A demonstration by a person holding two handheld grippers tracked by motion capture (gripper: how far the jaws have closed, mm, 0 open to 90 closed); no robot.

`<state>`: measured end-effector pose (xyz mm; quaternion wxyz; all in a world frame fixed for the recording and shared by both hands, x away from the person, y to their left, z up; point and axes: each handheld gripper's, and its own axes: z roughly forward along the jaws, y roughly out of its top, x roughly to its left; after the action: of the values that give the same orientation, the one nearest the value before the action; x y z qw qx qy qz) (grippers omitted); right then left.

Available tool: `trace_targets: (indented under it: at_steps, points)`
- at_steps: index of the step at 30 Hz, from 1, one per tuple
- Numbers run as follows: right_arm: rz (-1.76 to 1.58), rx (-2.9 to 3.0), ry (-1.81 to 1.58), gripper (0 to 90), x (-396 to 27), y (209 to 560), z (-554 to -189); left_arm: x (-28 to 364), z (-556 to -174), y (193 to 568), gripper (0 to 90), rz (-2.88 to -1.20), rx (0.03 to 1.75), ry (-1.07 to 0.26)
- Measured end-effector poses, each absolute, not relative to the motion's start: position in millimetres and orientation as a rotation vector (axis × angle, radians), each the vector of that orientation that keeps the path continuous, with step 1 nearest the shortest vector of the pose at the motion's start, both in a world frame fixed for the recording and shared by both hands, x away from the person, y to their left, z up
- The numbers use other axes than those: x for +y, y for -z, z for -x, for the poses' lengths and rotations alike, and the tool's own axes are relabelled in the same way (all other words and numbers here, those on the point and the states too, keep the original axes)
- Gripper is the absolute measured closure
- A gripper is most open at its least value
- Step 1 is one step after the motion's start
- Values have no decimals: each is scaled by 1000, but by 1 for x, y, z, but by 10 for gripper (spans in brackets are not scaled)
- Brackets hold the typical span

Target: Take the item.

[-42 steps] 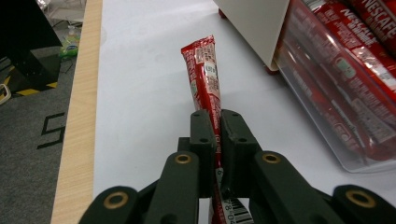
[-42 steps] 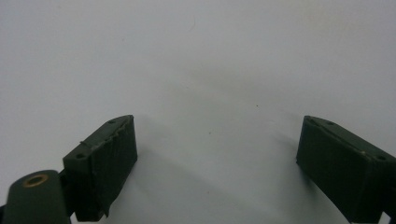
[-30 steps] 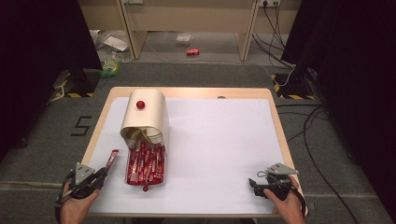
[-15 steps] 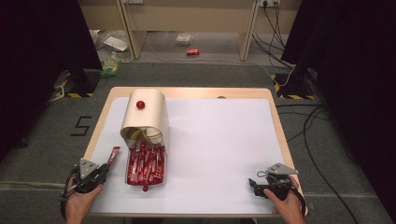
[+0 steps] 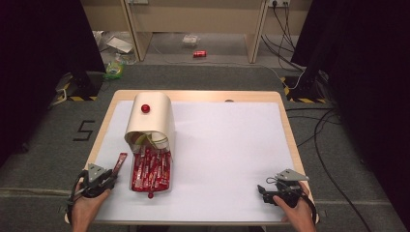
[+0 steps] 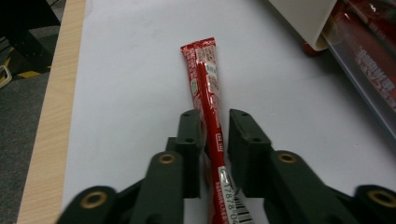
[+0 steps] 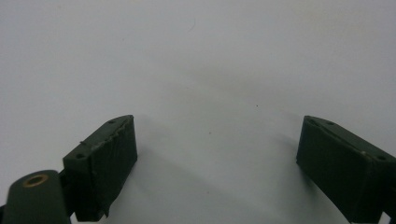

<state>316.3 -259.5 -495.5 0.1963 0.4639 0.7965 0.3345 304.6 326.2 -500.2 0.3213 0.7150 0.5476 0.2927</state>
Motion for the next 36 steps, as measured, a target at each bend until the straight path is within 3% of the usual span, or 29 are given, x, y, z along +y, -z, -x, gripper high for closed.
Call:
trace_targets:
  at_steps: [2,15,29,36]
  points:
    - [-1299,2231,-937,126,-259,495,-316,326,-304,500,612,-1874,1430,-754]
    - [-1296,2231,-936,126,-260,495,-316,328,-300,494,335,-1849,1392,-726]
    - [-1295,2232,-937,126,-260,496,-317,325,-289,482,191,-1813,1348,-708]
    - [-1297,2232,-937,125,-260,496,-316,328,-285,481,167,-1801,1344,-708]
